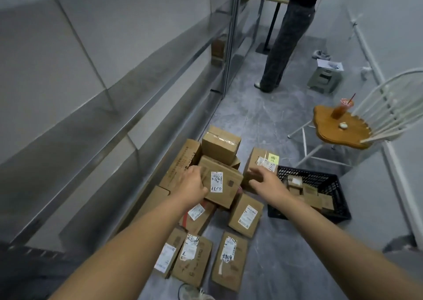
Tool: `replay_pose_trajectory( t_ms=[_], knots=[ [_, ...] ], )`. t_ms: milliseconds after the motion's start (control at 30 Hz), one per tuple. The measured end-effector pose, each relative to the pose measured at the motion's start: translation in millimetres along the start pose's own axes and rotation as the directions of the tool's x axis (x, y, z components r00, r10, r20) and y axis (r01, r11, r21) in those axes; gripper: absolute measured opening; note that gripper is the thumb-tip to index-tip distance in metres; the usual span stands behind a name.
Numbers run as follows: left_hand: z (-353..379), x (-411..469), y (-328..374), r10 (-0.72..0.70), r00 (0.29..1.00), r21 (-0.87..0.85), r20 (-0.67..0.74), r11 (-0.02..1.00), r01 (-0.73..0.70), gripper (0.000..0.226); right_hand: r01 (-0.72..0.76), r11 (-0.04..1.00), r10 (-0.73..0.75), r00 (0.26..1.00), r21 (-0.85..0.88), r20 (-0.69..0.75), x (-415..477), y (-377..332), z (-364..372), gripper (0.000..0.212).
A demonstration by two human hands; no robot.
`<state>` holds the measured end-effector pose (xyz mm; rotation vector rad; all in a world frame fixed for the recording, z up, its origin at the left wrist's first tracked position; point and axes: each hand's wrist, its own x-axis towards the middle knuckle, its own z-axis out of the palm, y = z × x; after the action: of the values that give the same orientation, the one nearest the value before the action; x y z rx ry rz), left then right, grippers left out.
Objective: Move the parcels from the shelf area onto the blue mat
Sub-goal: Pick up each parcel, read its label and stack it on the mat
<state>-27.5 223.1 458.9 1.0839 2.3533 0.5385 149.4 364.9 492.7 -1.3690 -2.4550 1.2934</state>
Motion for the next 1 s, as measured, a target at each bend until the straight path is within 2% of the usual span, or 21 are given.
replay_pose_trajectory(
  t_ms=[167,367,500,667,767,900,1000],
  knots=[
    [24.4,93.0,-23.2,-0.099,0.994,-0.066,0.040,0.993,0.102,0.050,-0.127,0.988,0.124,0.992,0.086,0.035,90.0,32.6,7.7,0.048],
    [89.7,184.9,-45.2,-0.209,0.974,-0.160,0.089,0.962,0.221,0.057,-0.272,0.955,0.260,0.960,0.121,0.101,197.5,98.2,41.7,0.049],
    [154.7,243.5,-90.0,-0.305,0.947,-0.234,0.106,0.918,0.321,0.056,-0.380,0.915,0.353,0.917,0.135,0.187,283.6,166.6,85.5,0.051],
    [246.8,295.0,-154.3,-0.445,0.890,-0.197,0.094,0.868,0.455,0.058,-0.549,0.827,0.486,0.806,0.120,0.339,375.1,267.0,148.0,0.056],
    [285.5,343.7,-179.1,-0.487,0.869,-0.225,0.092,0.840,0.494,0.070,-0.610,0.780,0.529,0.763,0.144,0.371,418.7,317.7,177.9,0.061],
    [331.5,399.5,-190.5,-0.598,0.800,-0.373,0.058,0.730,0.573,0.068,-0.625,0.774,0.520,0.719,0.101,0.462,449.7,368.7,213.5,0.055],
    [358.4,413.1,-192.2,-0.694,0.720,-0.465,-0.009,0.640,0.611,0.077,-0.608,0.789,0.498,0.718,0.090,0.487,458.4,387.4,234.8,0.053]
  ],
)
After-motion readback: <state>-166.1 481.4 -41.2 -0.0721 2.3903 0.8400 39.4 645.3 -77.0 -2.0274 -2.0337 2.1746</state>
